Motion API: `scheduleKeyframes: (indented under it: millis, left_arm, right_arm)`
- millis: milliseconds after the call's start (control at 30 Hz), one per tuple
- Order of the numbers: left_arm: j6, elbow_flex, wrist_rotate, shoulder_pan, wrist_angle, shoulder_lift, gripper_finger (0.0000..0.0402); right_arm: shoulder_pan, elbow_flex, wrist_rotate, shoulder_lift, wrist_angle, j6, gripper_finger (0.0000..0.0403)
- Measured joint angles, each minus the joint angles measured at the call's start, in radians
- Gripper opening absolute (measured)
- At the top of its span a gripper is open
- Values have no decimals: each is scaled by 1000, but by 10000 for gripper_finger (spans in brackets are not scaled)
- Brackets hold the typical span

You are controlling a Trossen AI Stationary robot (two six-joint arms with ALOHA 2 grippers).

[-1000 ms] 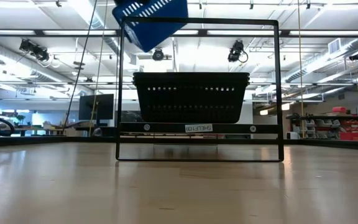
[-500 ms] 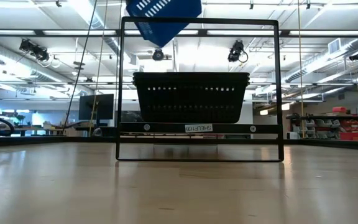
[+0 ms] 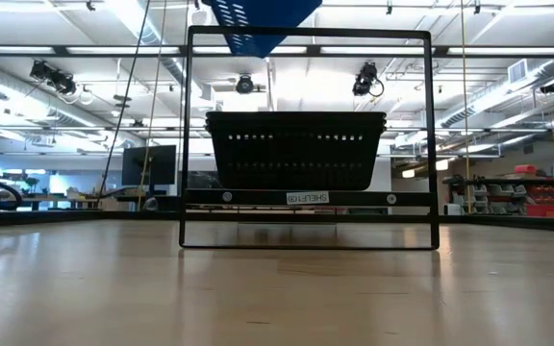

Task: Stack baskets on shelf by color
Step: Stack the blue bin on the blue bins on the shelf

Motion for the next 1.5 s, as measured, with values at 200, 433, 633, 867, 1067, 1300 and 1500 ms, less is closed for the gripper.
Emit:
scheduleKeyframes:
  millis: [200,433,633,867,1067,1300,1500]
  left_arm:
    - [-86,0,-4,32,3,0,10]
    - [-104,-1,34,93,4,29,10]
    - [-105,0,108,107,-30,112,11]
    - [-87,0,92,126,-86,192,11]
    - [-23,0,17,166,-94,204,10]
    - [140,83,-3,174,-199,229,9]
    - [236,304,-46,179,-383,333,9]
  right_arm:
    - [-91,0,-192,-114,-301,108,210]
    - [-264,0,-586,-157,-696,165,210]
    - [-321,0,-673,-125,-817,37,210]
    - [-379,0,-693,-86,-837,-22,210]
    - [-410,0,-726,-56,-836,49,210]
    - [-412,0,-734,-32,-835,91,210]
    - [-411,0,-741,-28,-835,155,210]
